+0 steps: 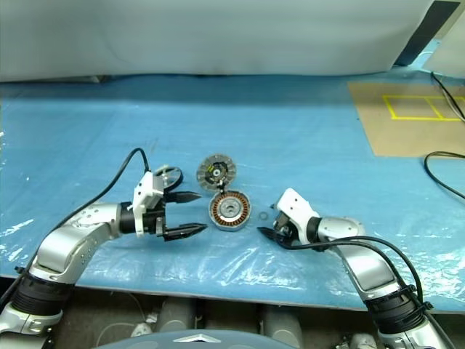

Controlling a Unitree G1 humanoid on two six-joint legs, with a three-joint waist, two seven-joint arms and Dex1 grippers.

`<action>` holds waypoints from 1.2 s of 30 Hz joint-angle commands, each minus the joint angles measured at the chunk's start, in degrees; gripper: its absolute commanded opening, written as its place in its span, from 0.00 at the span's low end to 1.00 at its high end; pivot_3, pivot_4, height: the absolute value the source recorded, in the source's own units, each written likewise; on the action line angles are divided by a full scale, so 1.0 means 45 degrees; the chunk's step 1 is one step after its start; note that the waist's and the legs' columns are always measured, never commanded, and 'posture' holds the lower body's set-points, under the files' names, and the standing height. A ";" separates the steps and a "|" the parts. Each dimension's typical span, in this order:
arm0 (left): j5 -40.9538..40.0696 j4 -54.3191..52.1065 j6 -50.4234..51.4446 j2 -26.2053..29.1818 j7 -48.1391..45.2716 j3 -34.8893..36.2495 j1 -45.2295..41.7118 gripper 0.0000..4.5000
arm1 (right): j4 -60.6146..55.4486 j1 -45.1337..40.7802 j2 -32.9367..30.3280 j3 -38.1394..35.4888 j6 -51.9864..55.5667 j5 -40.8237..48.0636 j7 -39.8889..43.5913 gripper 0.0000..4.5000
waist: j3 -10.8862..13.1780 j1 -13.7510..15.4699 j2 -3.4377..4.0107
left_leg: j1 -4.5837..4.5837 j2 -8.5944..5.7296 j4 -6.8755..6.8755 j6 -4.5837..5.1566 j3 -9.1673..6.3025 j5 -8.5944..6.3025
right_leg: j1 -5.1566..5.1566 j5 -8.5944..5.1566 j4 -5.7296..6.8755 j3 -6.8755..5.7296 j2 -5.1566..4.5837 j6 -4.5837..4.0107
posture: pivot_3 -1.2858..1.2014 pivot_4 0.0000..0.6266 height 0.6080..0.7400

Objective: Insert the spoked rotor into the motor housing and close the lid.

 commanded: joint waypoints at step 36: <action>0.0161 -0.0470 -0.0281 -0.0024 0.0200 -0.0102 0.0033 1.00 | -0.1033 -0.3238 -0.0246 -0.0246 0.2384 0.3270 0.1710 0.13 | 0.0001 0.0012 0.0004 | -0.0014 -0.0012 -0.0023 -0.0003 -0.0004 0.0002 | -0.0002 -0.0008 -0.0023 -0.0004 -0.0008 0.0007 | 0.52 0.24 1.00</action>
